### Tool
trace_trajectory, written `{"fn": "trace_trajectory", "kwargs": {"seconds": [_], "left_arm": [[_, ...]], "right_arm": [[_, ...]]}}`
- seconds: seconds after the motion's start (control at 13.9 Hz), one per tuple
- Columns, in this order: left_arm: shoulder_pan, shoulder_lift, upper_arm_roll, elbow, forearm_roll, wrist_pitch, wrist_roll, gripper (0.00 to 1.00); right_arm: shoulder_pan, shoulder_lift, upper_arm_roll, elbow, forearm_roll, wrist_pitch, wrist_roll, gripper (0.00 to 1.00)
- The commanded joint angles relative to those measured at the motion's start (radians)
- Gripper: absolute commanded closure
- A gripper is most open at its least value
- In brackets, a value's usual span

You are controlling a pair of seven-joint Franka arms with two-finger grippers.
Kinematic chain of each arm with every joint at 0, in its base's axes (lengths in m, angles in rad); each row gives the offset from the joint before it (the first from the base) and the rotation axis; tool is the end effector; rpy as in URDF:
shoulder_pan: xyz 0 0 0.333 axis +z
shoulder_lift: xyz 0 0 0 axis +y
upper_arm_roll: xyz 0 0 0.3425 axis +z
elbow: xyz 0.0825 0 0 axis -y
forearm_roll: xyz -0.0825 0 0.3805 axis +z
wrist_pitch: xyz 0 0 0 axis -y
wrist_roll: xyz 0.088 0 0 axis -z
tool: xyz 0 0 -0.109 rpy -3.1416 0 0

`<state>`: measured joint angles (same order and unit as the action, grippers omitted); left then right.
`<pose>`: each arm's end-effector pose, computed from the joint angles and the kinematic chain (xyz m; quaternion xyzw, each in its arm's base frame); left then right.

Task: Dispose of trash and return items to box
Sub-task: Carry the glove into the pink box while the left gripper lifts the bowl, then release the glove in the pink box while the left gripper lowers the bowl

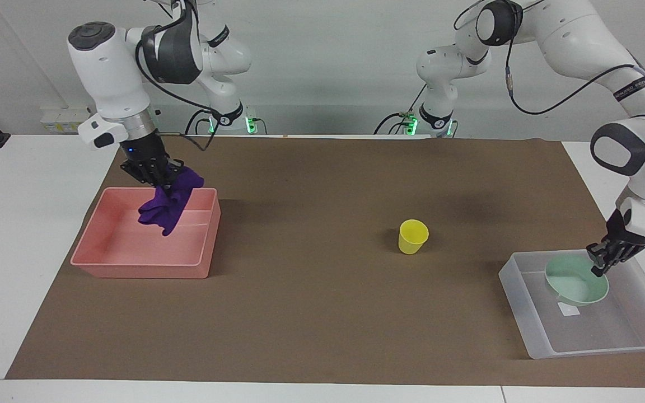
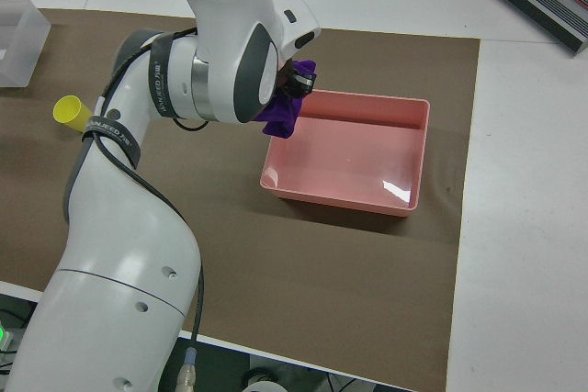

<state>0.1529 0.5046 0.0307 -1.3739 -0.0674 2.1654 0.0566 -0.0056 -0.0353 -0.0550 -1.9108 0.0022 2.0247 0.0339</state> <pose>0.7296 0.1276 0.4768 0.9866 0.0745 0.1448 0.0060 0.5603 -0.0343 0.5480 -0.9961 0.0476 -0.0745 0.0010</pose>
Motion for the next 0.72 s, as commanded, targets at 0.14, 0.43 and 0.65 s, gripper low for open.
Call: {"fn": "trace_trajectory", "kwargs": {"seconds": [0.14, 0.43, 0.65], "left_arm": [[0.011, 0.144, -0.011, 0.087, 0.021, 0.040, -0.003, 1.00], [0.002, 0.141, -0.009, -0.018, 0.027, 0.144, 0.006, 1.00], [-0.006, 0.118, -0.008, -0.063, 0.031, 0.162, 0.028, 0.60]], "right_arm": [[-0.108, 0.086, 0.015, -0.103, 0.009, 0.152, -0.085, 1.00], [-0.120, 0.146, 0.017, -0.243, 0.015, 0.383, -0.081, 1.00], [-0.123, 0.170, 0.015, -0.255, 0.015, 0.407, -0.083, 0.82]]}}
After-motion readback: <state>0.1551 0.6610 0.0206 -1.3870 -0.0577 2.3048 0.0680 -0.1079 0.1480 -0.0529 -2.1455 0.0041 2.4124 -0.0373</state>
